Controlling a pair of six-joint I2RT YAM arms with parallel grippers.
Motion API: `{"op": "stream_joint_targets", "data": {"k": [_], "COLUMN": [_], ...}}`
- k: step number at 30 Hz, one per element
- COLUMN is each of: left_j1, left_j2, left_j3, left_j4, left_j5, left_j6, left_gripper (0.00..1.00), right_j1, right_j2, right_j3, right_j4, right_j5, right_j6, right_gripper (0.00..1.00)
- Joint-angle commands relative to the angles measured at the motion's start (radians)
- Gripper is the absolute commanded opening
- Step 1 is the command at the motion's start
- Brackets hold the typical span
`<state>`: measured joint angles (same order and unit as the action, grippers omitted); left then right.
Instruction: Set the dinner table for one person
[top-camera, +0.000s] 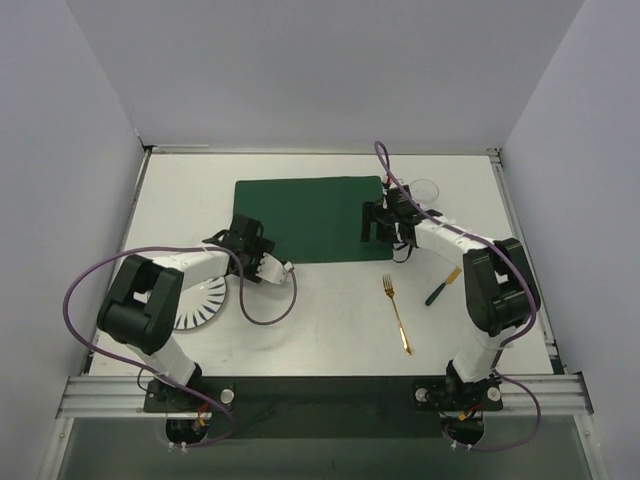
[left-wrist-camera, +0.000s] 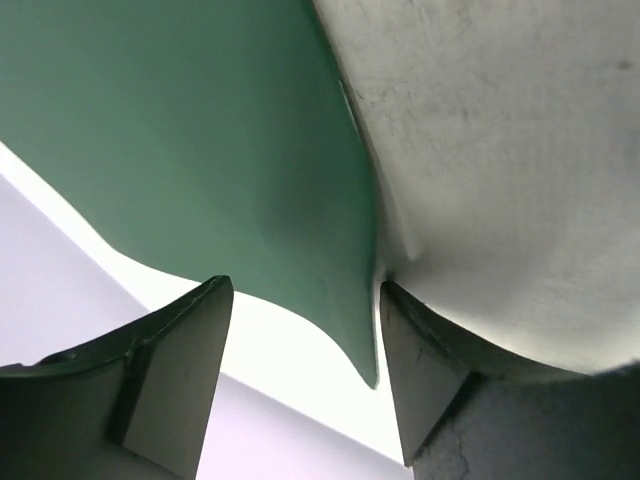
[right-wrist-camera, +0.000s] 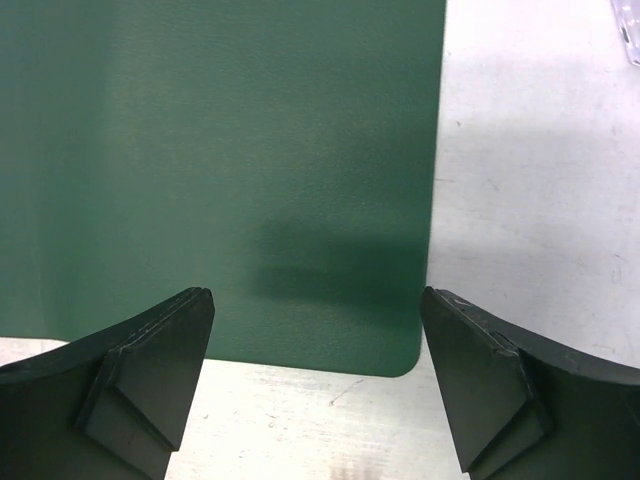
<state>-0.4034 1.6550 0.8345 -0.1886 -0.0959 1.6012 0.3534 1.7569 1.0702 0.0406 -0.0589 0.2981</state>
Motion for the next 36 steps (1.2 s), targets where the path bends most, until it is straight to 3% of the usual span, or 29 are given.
{"op": "stream_joint_targets", "data": {"k": [1, 7, 11, 13, 16, 19, 26, 30, 36], "left_j1": [0.037, 0.069, 0.149, 0.176, 0.173, 0.163, 0.184, 0.184, 0.186], "left_j2": [-0.053, -0.07, -0.049, -0.029, -0.005, 0.035, 0.084, 0.115, 0.074], "left_j3": [0.1, 0.275, 0.452, 0.479, 0.439, 0.338, 0.166, 0.13, 0.074], "left_j4": [-0.245, -0.521, -0.664, -0.609, -0.481, -0.309, -0.007, 0.043, 0.04], "left_j5": [0.071, -0.025, 0.174, 0.292, 0.35, 0.319, 0.2, 0.173, 0.277], "left_j6": [-0.118, -0.24, -0.381, -0.536, -0.705, -0.786, -0.796, -0.794, -0.781], "left_gripper": [0.94, 0.95, 0.9, 0.77, 0.6, 0.6, 0.59, 0.59, 0.6], "right_j1": [-0.019, -0.062, -0.065, -0.065, -0.068, -0.07, -0.083, -0.085, -0.09], "right_j2": [0.024, 0.113, 0.131, 0.141, 0.153, 0.164, 0.131, 0.104, 0.07], "right_j3": [0.071, 0.145, 0.143, 0.142, 0.142, 0.146, 0.068, 0.025, -0.01], "right_j4": [-0.034, -0.103, -0.111, -0.111, -0.114, -0.13, -0.137, -0.14, -0.136], "right_j5": [0.056, 0.027, 0.024, 0.024, 0.022, 0.014, -0.01, -0.039, -0.042], "right_j6": [0.01, 0.009, 0.003, 0.003, 0.009, 0.013, 0.045, 0.065, 0.075], "right_gripper": [0.86, 0.67, 0.55, 0.48, 0.41, 0.39, 0.36, 0.35, 0.36]}}
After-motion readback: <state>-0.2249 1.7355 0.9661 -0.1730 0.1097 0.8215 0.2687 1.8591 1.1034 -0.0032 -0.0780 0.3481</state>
